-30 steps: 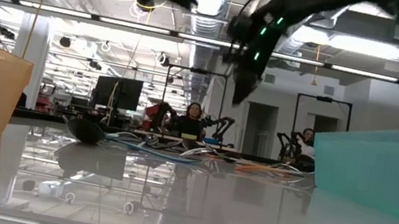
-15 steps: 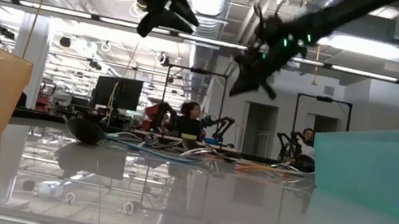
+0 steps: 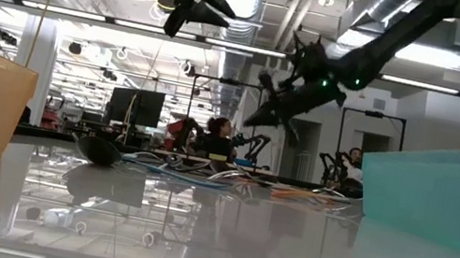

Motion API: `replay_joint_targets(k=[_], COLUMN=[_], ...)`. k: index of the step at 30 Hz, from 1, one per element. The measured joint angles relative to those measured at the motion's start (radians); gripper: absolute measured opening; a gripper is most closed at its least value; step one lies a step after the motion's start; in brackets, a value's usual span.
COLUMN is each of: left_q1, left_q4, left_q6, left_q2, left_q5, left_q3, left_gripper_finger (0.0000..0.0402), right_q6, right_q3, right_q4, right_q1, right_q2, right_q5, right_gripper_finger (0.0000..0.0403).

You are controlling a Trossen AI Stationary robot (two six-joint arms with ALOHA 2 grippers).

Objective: Sort silverware by color (type)
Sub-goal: Put the orange spoon into the blue bin

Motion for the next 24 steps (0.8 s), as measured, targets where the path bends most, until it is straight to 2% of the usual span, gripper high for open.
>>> replay_joint_targets(k=[5,7,9,14,17,22,24], left_q1=[-0.005,-0.005,-0.005,-0.005,-0.005,-0.005,-0.005], left_q4=[0.013,0.013,0.013,0.012,0.013,0.012,0.012], left_q6=[-0.014,-0.014,-0.013,-0.005,-0.003,-0.002,-0.006], left_q2=[0.0,0.0,0.0,0.0,0.0,0.0,0.0], left_q5=[0.0,0.001,0.001,0.001,-0.002,-0.038,-0.048], left_q3=[0.0,0.0,0.0,0.0,0.0,0.0,0.0], left_gripper_finger=[0.0089,0.0089,0.0089,0.0088,0.0088,0.0088,0.0088], right_q6=[0.166,0.242,0.301,0.392,0.386,0.286,0.261], right_q3=[0.001,0.002,0.002,0.002,0.006,0.058,0.065], right_q4=[0.265,0.387,0.438,0.405,0.353,0.239,0.218], right_q1=[0.005,0.006,-0.003,-0.046,-0.055,-0.047,-0.031], right_q2=[0.128,0.175,0.203,0.219,0.221,0.22,0.218], right_q5=[-0.195,-0.223,-0.231,-0.242,-0.25,-0.473,-0.52], right_gripper_finger=[0.0001,0.0001,0.0001,0.0,0.0,0.0,0.0])
